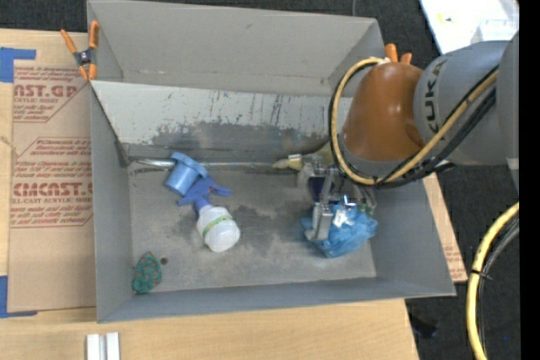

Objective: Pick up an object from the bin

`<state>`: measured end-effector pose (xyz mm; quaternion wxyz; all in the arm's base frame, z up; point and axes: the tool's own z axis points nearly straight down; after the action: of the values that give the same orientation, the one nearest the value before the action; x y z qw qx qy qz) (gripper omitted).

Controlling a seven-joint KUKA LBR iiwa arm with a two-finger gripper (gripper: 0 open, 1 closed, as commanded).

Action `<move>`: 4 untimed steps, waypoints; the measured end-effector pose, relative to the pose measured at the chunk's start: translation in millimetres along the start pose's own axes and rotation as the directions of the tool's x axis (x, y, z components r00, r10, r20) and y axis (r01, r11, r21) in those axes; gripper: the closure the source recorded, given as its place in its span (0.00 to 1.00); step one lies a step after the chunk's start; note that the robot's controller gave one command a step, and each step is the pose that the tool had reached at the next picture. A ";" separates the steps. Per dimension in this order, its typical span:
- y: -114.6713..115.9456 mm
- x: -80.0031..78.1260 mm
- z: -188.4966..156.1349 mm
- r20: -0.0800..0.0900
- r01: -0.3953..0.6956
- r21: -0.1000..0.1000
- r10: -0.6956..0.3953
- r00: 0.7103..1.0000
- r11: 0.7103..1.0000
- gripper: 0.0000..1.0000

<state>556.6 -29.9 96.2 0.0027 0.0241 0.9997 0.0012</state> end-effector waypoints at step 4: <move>-113.3 -23.8 22.3 -0.008 0.133 -0.015 -0.133 0.991 0.991 1.00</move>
Offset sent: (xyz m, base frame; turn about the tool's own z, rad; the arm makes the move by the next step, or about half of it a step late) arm 0.0133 -0.0766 -0.0221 -0.3819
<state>575.0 -144.2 73.7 -0.0013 -0.0427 0.9991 0.0084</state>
